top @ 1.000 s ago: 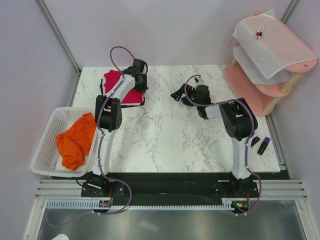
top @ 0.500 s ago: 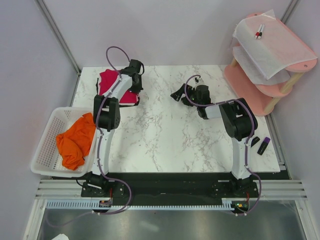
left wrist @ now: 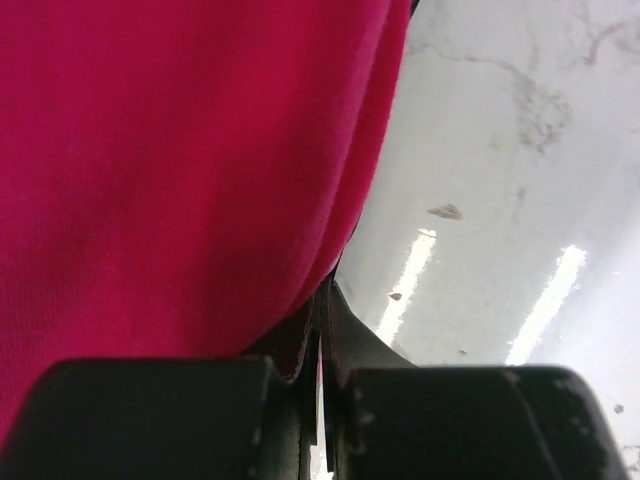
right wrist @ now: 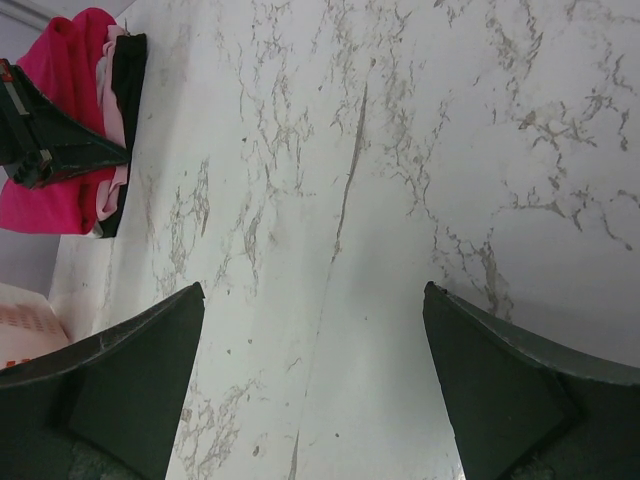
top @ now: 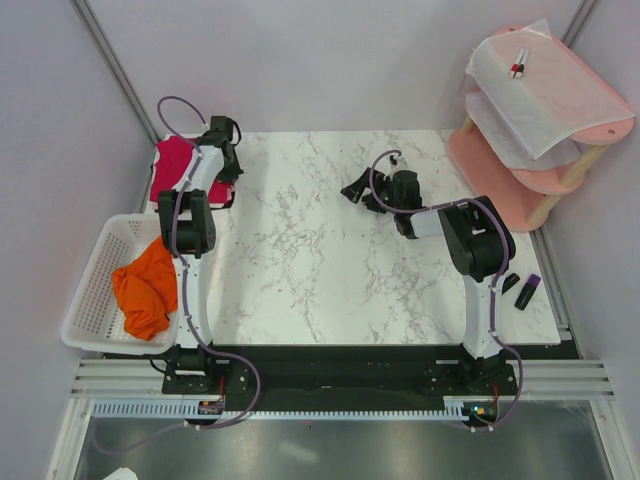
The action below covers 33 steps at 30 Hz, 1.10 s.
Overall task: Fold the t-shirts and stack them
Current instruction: Put the neatly folded tshirt into the corner of the board with the left arm
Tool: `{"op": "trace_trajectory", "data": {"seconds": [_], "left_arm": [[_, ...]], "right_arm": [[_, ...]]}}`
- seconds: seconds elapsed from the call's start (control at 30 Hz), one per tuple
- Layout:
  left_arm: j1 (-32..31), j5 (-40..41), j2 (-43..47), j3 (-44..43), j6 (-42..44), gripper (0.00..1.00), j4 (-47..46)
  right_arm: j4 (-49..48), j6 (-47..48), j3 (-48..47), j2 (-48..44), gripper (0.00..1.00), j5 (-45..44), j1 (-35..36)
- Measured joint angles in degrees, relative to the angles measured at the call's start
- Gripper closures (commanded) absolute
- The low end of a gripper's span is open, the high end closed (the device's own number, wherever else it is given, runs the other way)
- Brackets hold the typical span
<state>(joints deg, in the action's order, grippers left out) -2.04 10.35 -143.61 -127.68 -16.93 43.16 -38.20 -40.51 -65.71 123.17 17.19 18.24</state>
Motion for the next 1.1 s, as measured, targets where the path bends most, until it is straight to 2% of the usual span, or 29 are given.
{"op": "trace_trajectory", "data": {"seconds": [0.13,0.23,0.3,0.33,0.43,0.53,0.7,0.73,0.77,0.87,1.1], "left_arm": [[1.0,1.7,0.7,1.2,-0.5,0.98,-0.2],[0.9,3.2,2.9,5.2,-0.8,0.98,-1.6],[0.3,3.8,5.6,9.5,-0.8,0.90,-3.2],[0.0,4.1,7.6,12.3,-0.8,0.82,-4.0],[-2.1,4.2,14.5,20.2,-0.5,0.42,-7.4],[-5.2,3.8,21.8,25.2,0.0,0.27,-10.2],[-9.9,2.1,31.4,28.9,0.0,0.20,-15.4],[-10.4,1.8,32.7,29.7,0.0,0.16,-15.9],[-10.9,1.5,34.4,31.6,0.0,0.01,-17.1],[-12.3,1.4,37.8,37.3,0.1,0.00,-19.5],[-17.3,0.1,43.0,57.8,0.1,0.00,-25.8]], "right_arm": [[-0.2,0.0,0.2,0.0,0.02,0.1,0.0],[-0.3,0.1,0.5,-0.3,0.02,0.1,0.0],[0.2,0.4,0.7,-0.6,0.02,0.1,0.0],[0.7,0.5,0.8,-0.9,0.02,0.1,0.0],[3.2,1.6,1.3,-2.4,0.02,-0.3,0.0],[6.1,3.2,2.1,-4.7,0.02,-1.0,0.0],[10.8,6.8,3.1,-10.7,0.02,-3.2,0.0],[12.0,7.7,3.5,-12.2,0.02,-3.9,0.0],[13.1,8.5,3.8,-13.8,0.02,-4.5,0.0],[16.5,11.3,4.9,-18.9,0.02,-6.8,0.0],[23.1,16.0,11.7,-31.9,0.02,-13.3,0.0]]}}
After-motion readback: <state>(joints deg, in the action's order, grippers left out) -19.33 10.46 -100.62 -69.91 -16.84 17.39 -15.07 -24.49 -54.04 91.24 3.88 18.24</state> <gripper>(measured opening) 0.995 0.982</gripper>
